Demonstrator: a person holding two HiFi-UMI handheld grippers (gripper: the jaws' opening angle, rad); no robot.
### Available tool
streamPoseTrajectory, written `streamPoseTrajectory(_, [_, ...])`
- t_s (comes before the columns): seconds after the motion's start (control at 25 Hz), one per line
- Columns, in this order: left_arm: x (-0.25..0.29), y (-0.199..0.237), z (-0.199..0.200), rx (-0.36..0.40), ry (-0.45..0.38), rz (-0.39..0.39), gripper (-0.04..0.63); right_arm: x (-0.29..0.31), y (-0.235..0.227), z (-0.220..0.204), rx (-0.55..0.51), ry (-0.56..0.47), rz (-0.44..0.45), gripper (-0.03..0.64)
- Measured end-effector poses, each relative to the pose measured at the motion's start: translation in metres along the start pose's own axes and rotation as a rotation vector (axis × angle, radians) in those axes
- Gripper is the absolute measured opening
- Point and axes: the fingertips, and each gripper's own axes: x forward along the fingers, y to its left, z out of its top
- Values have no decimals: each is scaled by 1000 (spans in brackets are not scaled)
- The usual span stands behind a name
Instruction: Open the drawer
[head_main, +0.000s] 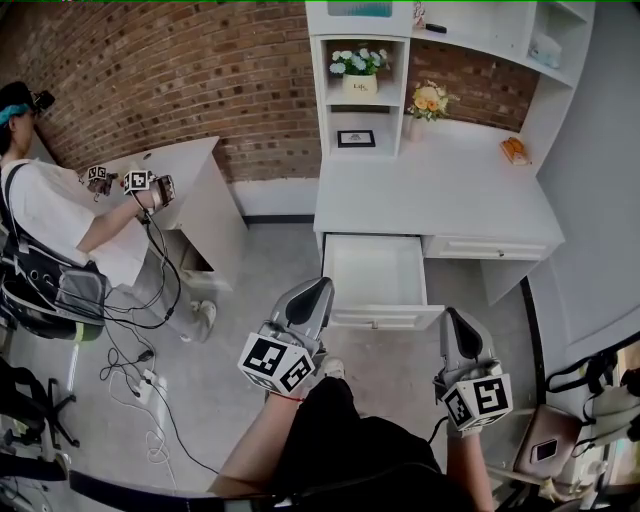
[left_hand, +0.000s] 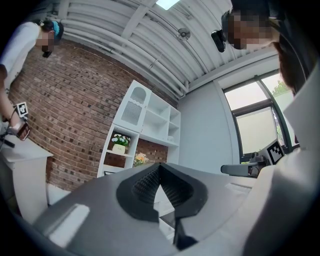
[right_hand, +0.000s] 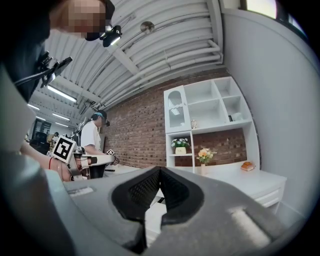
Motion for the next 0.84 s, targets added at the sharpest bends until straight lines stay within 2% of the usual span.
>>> streamPoseTrajectory(0.84, [17,-12,-8,12,22,9,2,-11,-24,-5,34,-17,-15,3])
